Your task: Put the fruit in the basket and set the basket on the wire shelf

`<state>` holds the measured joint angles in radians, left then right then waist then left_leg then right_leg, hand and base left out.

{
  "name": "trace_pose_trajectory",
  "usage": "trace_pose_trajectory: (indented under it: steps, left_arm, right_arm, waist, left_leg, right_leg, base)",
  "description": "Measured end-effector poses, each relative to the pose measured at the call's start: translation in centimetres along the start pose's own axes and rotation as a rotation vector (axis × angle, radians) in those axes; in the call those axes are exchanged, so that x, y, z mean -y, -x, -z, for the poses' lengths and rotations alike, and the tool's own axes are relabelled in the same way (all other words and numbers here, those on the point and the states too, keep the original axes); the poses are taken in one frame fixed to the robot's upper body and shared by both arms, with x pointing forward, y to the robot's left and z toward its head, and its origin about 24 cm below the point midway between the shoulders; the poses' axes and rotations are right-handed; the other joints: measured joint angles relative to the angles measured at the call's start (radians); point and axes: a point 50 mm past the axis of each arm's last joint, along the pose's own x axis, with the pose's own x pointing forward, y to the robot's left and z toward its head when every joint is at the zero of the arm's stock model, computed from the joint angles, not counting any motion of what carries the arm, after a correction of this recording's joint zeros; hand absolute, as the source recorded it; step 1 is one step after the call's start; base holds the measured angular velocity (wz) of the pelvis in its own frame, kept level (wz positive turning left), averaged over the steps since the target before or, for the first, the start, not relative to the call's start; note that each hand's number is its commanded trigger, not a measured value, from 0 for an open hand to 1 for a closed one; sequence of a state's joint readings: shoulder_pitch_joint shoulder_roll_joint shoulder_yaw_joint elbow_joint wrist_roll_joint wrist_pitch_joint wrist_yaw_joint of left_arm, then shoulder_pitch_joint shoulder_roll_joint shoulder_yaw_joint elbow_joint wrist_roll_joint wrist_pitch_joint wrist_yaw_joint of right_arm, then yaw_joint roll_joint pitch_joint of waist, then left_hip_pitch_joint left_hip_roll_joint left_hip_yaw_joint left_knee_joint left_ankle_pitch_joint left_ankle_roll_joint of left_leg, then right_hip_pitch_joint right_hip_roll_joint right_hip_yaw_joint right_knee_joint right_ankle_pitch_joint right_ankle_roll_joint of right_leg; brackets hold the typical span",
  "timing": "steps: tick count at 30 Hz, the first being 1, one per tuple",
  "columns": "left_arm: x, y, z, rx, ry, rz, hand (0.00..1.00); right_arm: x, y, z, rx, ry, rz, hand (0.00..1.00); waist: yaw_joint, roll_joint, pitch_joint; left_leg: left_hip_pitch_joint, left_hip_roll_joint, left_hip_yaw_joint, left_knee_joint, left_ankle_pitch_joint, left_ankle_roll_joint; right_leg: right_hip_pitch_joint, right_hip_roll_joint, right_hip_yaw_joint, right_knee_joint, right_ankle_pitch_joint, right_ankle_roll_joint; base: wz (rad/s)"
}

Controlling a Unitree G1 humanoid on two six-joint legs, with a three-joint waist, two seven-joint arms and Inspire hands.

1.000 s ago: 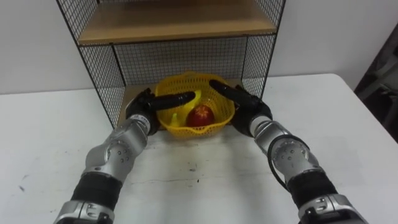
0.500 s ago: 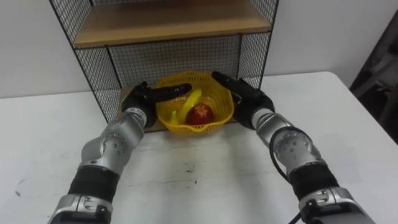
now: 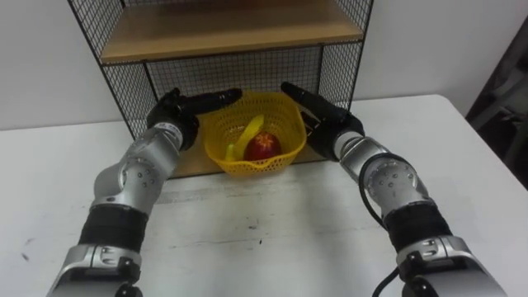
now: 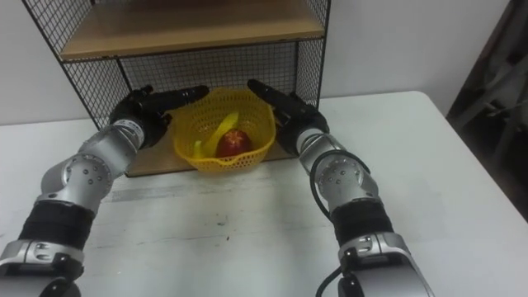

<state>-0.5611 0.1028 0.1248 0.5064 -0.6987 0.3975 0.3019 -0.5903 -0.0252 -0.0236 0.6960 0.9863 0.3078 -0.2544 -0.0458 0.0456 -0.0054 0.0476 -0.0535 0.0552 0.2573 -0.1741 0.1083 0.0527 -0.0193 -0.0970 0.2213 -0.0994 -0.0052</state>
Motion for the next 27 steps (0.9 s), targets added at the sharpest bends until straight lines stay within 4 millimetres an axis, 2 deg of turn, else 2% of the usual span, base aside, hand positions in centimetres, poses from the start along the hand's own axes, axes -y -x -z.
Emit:
trace_pose_trajectory:
  steps: [6, 9, 17, 27]
  left_arm:
    - [-0.8, 0.0, -0.4, 0.007, 0.038, -0.01, 0.0]
    - [-1.1, -0.1, -0.3, 0.0, 0.035, -0.004, 0.0]
    - [-2.0, -0.2, 0.3, -0.025, 0.027, -0.017, 0.0]
    - [-2.2, -0.2, -0.1, -0.003, 0.007, 0.003, 0.0]
  right_arm:
    - [0.1, 0.0, -0.4, 0.011, 0.019, -0.024, 0.0]
    - [0.2, 0.0, -0.4, 0.017, 0.054, -0.033, 0.0]
    - [0.5, 0.1, -0.7, 0.017, 0.116, -0.039, 0.0]
    - [0.7, 0.0, -0.9, 0.042, 0.377, -0.043, 0.0]
  waist:
    - [0.002, -0.001, 0.0007]
    - [-0.001, -0.002, 0.0014]
    - [0.0, -0.006, 0.0052]
    - [0.0, -0.014, 0.0095]
  left_leg:
    - [0.005, -0.003, 0.0, -0.012, 0.007, 0.001]
    - [0.017, -0.009, 0.0, -0.038, 0.019, 0.001]
    - [0.017, -0.01, 0.0, -0.039, 0.02, 0.001]
    - [0.018, -0.009, 0.007, -0.038, 0.02, 0.001]
  right_leg:
    - [0.0, -0.003, 0.001, 0.001, 0.0, 0.0]
    - [-0.001, -0.007, 0.0, 0.001, 0.0, 0.0]
    - [-0.001, -0.004, 0.002, 0.0, 0.0, 0.001]
    - [-0.006, 0.002, 0.015, 0.004, -0.001, 0.002]
  base:
    - [0.0]
    - [0.0]
    - [0.0]
    - [-0.02]
